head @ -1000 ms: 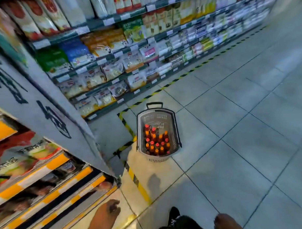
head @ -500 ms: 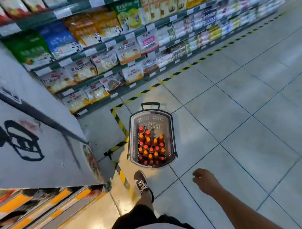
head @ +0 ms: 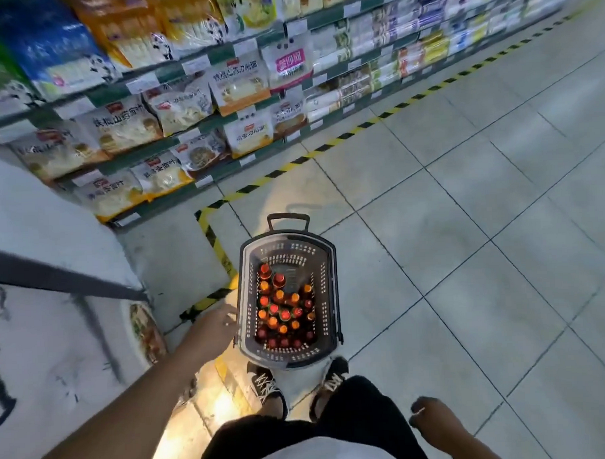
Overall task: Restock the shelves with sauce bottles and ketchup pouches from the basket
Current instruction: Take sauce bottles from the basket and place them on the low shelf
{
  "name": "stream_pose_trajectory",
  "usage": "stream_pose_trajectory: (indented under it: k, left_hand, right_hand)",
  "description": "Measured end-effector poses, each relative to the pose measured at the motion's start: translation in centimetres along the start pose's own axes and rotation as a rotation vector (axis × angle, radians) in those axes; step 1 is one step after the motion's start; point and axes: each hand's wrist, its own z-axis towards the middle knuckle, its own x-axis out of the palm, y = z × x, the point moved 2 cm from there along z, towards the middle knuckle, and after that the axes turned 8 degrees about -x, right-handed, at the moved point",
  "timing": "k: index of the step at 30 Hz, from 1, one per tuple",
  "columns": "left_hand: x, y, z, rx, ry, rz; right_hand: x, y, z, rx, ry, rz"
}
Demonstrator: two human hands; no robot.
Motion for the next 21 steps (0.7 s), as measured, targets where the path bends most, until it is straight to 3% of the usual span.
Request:
stream_pose_trajectory:
  k: [5,12,21]
  left_hand:
    - [-0.6,-5.5,4.3,-0.027,-0.058,-0.019]
    - [5.0,-6.3,10.8,-0.210,-0.036,-0.123]
    - [13.1,-4.8,26.7,-0.327,-0.144,-0.174]
  right_hand:
    - [-5.4,5.3,6.2,-0.075,-0.002,-0.053]
    - [-12.8,17.9,18.4,-0.383,0.060,-0.225]
    - [-10.9,30.5,36.6,-0.668,0.202,-0.336]
